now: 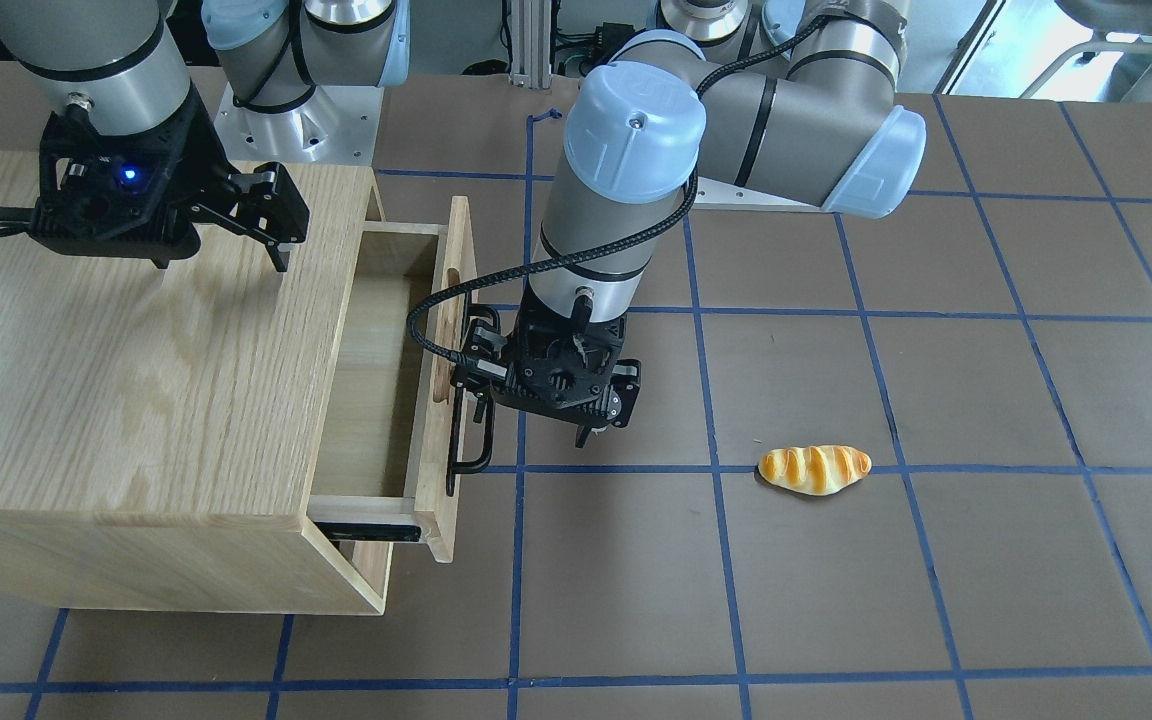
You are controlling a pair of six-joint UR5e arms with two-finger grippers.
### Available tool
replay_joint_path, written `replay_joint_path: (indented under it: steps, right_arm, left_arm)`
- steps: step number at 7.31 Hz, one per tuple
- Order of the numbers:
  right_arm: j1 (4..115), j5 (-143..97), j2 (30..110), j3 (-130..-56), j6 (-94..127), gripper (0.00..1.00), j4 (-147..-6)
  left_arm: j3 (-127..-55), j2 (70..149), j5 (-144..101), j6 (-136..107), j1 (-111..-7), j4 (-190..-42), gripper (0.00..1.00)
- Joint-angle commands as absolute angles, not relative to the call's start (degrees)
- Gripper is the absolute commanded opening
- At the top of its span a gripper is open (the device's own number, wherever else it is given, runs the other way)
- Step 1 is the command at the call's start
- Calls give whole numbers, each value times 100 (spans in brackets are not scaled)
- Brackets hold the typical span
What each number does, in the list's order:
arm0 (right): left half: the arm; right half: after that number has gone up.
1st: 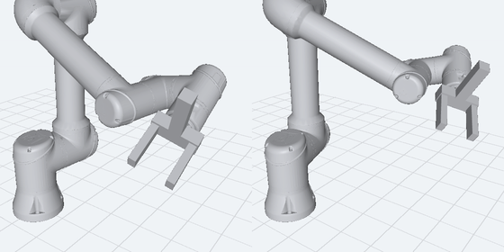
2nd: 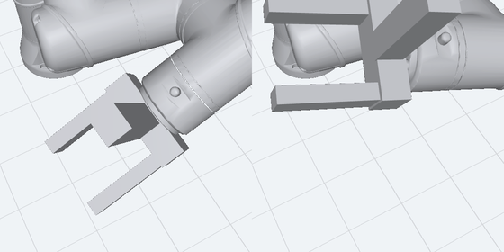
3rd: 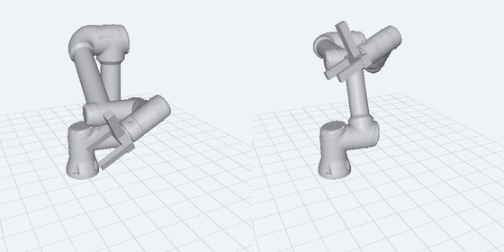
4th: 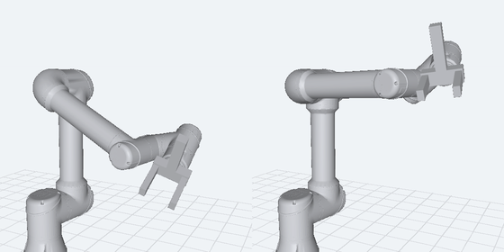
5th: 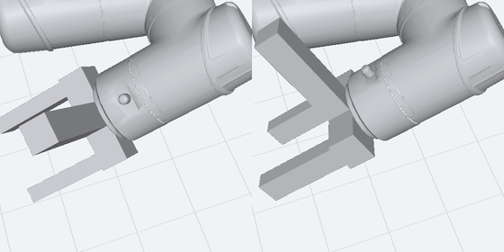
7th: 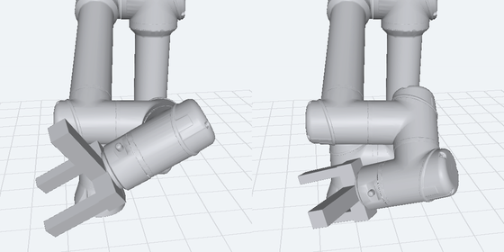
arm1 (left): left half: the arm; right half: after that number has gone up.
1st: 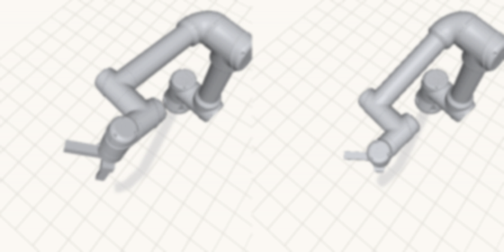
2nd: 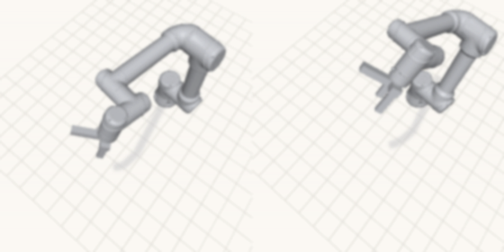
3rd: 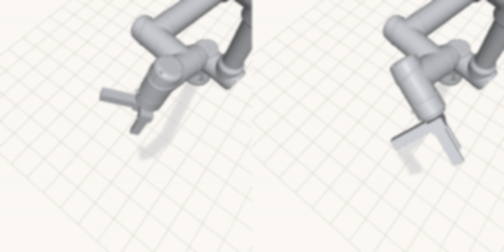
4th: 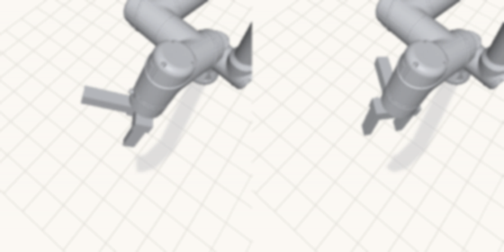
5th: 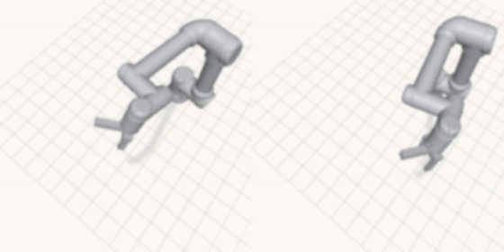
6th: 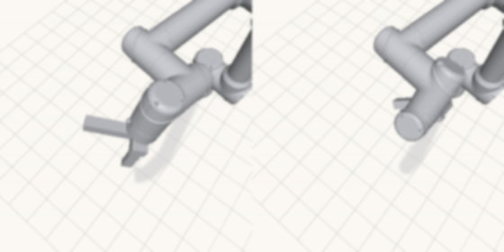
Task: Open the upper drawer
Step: 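Pull the handle with the left gripper away from the cabinet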
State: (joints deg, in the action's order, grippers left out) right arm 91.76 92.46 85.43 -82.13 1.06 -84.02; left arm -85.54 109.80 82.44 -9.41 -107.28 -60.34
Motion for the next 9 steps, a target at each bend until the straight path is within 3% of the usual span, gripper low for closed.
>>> replay_joint_path:
  steps: [1,9]
  right_arm:
    - [9176,9246,8543,-8209,105,100,-8402]
    - [9176,9246,8543,-8209,114,100,-8402]
  left_arm:
    - [-8552,10951,8253,-923,-10705,-6091,100]
    - [-8517,10828,8262,-396,-10363,-6521,100]
